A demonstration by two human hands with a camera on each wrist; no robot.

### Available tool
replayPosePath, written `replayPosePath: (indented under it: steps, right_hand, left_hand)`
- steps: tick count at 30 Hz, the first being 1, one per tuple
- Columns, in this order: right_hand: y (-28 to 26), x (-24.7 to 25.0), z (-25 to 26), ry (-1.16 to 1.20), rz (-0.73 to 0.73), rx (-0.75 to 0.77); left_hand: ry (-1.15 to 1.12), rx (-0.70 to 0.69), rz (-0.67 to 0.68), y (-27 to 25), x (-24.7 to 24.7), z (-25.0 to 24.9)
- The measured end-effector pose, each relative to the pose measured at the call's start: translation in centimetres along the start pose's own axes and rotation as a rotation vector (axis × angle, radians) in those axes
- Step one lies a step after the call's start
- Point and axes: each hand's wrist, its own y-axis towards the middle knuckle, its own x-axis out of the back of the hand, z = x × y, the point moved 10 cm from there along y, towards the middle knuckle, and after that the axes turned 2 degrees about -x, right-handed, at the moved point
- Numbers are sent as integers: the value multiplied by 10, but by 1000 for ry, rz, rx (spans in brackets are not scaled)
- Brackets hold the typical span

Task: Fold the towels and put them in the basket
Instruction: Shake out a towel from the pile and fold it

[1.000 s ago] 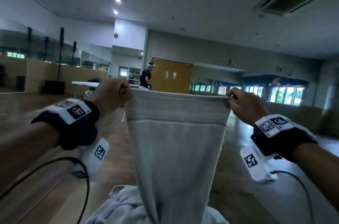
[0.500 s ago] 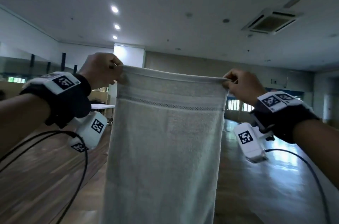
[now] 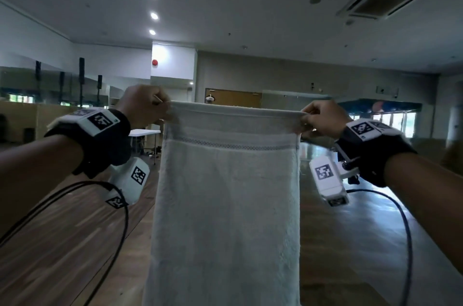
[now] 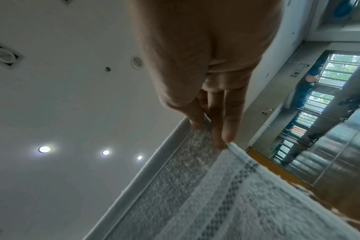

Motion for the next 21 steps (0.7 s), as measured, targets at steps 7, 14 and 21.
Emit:
replayPosePath:
  steps: [7,14,21]
  right_hand:
    - [20,-46,-36,-38,0,0]
    - [0,-84,-82,-187,68,14]
    - [-53,-106,-128,-216,188,-61]
  left_hand:
    - [88,-11,-60,-2,-45,32]
    - [84,-44,116,-40,-103,76]
    - [15,-32,368,-102,-135,89]
